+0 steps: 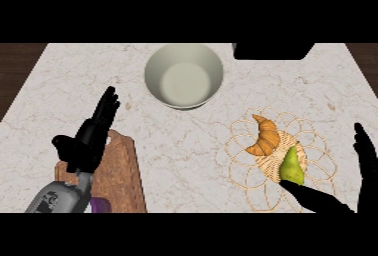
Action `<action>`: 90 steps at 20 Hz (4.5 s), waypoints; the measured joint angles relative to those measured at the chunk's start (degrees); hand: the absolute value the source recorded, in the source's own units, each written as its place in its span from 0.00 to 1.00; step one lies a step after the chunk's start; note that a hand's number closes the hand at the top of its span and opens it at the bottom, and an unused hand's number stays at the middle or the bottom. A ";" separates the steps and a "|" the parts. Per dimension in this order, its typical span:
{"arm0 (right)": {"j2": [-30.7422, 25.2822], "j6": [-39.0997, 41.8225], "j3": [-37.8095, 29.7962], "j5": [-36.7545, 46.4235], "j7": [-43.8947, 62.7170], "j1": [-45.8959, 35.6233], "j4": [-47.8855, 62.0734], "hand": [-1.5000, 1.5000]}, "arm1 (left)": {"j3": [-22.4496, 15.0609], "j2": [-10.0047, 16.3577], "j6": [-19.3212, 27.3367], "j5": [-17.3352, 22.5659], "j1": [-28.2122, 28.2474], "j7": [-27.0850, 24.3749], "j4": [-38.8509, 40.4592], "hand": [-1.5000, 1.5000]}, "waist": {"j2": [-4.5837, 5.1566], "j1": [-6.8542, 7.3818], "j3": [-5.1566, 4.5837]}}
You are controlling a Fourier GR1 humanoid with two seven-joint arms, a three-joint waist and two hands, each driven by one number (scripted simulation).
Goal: Pick the pear from the placemat and place it in the bowl
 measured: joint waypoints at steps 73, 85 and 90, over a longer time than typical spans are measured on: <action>10.18 2.24 0.05 -2.68 -25.89 -9.13 40.07 1.00 | 13.96 -12.36 -13.93 -13.76 2.07 3.01 -1.07 0.50 | -0.32 -0.03 -0.51; 13.46 -18.23 20.40 -1.74 -7.11 -39.02 44.30 1.00 | 9.37 -14.82 -15.76 -14.73 -2.24 3.66 0.38 0.50 | 0.87 8.94 -0.02; 13.55 -24.51 23.72 4.09 -0.20 -51.92 49.66 1.00 | 8.83 -15.17 -16.25 -14.71 -3.04 4.23 1.41 0.50 | 0.60 9.43 -0.26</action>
